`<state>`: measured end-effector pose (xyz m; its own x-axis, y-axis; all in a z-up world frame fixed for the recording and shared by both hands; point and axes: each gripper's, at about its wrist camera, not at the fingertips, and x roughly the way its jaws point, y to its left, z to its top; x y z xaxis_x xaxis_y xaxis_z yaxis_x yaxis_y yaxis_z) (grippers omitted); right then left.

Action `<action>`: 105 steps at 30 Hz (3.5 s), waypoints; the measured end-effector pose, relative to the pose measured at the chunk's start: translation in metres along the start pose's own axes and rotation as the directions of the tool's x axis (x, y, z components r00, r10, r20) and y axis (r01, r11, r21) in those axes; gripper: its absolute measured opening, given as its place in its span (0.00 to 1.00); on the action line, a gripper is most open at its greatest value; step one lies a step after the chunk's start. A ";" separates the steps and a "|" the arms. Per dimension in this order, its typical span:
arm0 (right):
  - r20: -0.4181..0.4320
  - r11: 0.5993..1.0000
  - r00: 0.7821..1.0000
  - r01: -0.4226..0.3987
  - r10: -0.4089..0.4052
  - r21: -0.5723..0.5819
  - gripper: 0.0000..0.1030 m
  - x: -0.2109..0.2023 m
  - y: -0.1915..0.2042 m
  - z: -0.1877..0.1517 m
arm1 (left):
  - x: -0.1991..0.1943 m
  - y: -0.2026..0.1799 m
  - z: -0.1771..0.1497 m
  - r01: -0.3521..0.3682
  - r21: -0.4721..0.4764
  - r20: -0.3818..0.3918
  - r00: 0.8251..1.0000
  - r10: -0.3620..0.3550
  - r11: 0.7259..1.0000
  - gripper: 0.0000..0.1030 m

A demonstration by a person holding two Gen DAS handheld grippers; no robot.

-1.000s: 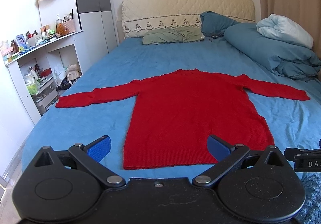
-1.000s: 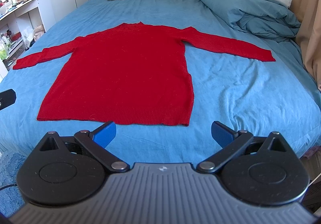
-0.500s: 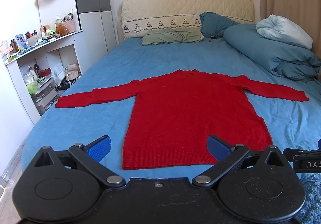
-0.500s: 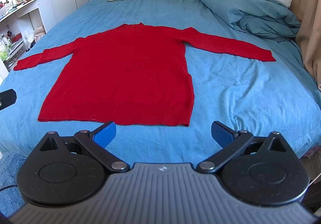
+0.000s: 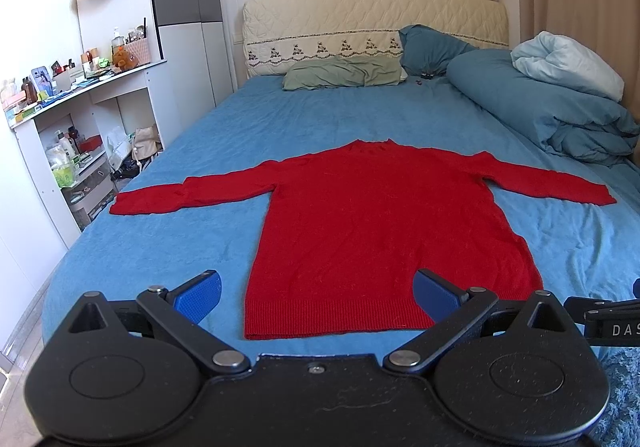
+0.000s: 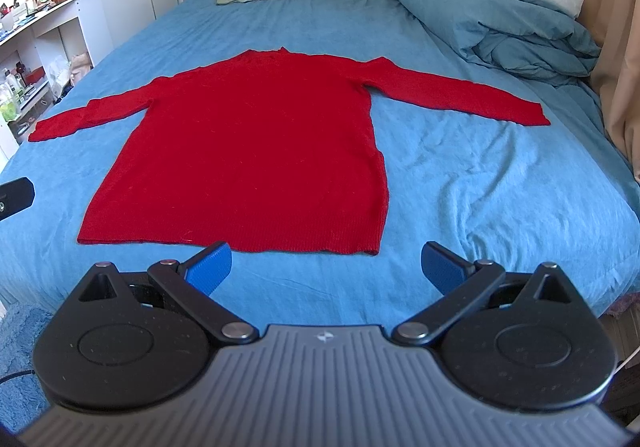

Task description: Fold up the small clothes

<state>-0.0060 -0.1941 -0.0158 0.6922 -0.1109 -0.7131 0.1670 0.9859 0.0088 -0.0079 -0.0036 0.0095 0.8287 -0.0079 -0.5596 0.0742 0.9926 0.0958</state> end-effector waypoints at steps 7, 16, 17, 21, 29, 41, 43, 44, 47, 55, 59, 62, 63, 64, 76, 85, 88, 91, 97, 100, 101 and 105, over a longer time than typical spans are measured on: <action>0.000 1.000 1.000 -0.001 0.001 0.000 1.00 0.000 0.000 0.000 | 0.000 0.000 0.000 0.001 0.000 0.000 1.000 -0.001 1.000 1.00; 0.002 1.000 1.000 -0.002 0.002 0.003 1.00 -0.002 0.003 0.003 | -0.002 0.002 0.002 0.007 -0.008 -0.004 1.000 -0.007 1.000 1.00; 0.001 1.000 1.000 -0.003 0.003 0.004 1.00 -0.002 0.002 0.003 | -0.003 0.002 0.004 0.010 -0.010 -0.006 1.000 -0.010 1.000 1.00; 0.015 0.999 1.000 -0.001 0.001 0.033 1.00 -0.005 -0.004 0.012 | -0.006 0.002 0.026 0.010 0.001 0.016 1.000 -0.010 1.000 1.00; 0.091 0.985 0.993 0.063 -0.078 0.161 1.00 0.012 -0.061 0.079 | 0.034 -0.020 0.116 0.060 0.055 0.094 0.993 -0.065 0.997 1.00; 0.136 0.905 0.959 0.178 -0.247 0.387 1.00 0.156 -0.220 0.160 | 0.238 -0.137 0.208 0.297 0.142 -0.008 0.954 -0.299 0.944 1.00; 0.153 0.886 0.956 0.163 -0.250 0.434 1.00 0.191 -0.251 0.161 | 0.280 -0.158 0.212 0.316 0.148 -0.039 0.949 -0.314 0.937 1.00; 0.147 0.875 0.955 0.167 -0.259 0.455 1.00 0.208 -0.263 0.161 | 0.305 -0.172 0.212 0.311 0.157 -0.055 0.951 -0.306 0.937 1.00; 0.106 0.848 0.949 0.210 -0.296 0.486 1.00 0.261 -0.290 0.158 | 0.379 -0.204 0.203 0.320 0.166 -0.120 0.945 -0.303 0.933 1.00; 0.011 0.709 0.913 0.308 -0.407 0.635 0.99 0.352 -0.342 0.142 | 0.489 -0.240 0.179 0.360 0.086 -0.266 0.907 -0.327 0.929 0.98; -0.005 0.698 0.898 0.346 -0.440 0.627 0.85 0.362 -0.348 0.146 | 0.504 -0.262 0.180 0.350 0.124 -0.311 0.902 -0.299 0.928 0.98; -0.053 0.694 0.882 0.405 -0.469 0.595 0.61 0.369 -0.348 0.154 | 0.520 -0.280 0.177 0.357 0.131 -0.369 0.884 -0.288 0.925 0.98; -0.069 0.693 0.878 0.420 -0.474 0.586 0.56 0.370 -0.349 0.157 | 0.526 -0.284 0.176 0.352 0.136 -0.391 0.878 -0.276 0.926 0.99; -0.086 0.692 0.874 0.436 -0.479 0.575 0.40 0.374 -0.350 0.160 | 0.530 -0.288 0.174 0.344 0.143 -0.405 0.876 -0.263 0.928 1.00; 0.075 0.819 0.908 0.332 -0.411 0.467 0.19 0.329 -0.295 0.261 | 0.534 -0.255 0.207 0.410 0.115 -0.470 0.825 -0.314 0.905 1.00; 0.313 0.951 0.943 -0.195 0.115 0.239 0.19 0.339 -0.086 0.381 | 0.500 -0.085 0.251 0.261 0.082 -0.379 0.901 -0.212 0.962 1.00; 0.294 0.925 0.906 -0.355 0.304 0.137 0.19 0.368 -0.006 0.374 | 0.501 -0.023 0.242 0.186 0.066 -0.361 0.921 -0.150 0.980 1.00; 0.194 0.893 0.888 -0.440 0.418 0.091 0.19 0.407 0.064 0.339 | 0.510 0.028 0.222 0.148 0.014 -0.376 0.917 -0.132 0.989 1.00; -0.009 0.892 0.892 -0.452 0.452 -0.019 0.19 0.452 0.134 0.254 | 0.525 0.090 0.175 0.100 -0.154 -0.426 0.891 -0.157 0.983 0.99; -0.047 0.888 0.891 -0.455 0.452 -0.073 0.24 0.454 0.144 0.233 | 0.523 0.099 0.164 0.104 -0.193 -0.426 0.887 -0.179 0.976 0.99; -0.058 0.889 0.893 -0.450 0.446 -0.087 0.28 0.453 0.143 0.229 | 0.517 0.099 0.163 0.114 -0.201 -0.420 0.887 -0.190 0.973 0.99; -0.072 0.873 0.887 -0.461 0.456 -0.158 0.66 0.438 0.145 0.227 | 0.511 0.091 0.170 0.177 -0.246 -0.394 0.880 -0.265 0.953 0.99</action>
<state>0.4807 -0.1281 -0.1674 0.6396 0.3600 -0.6792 -0.2847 0.9317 0.2257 0.5165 0.0622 -0.1275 0.4906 -0.2227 -0.8425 0.0812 0.9743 -0.2103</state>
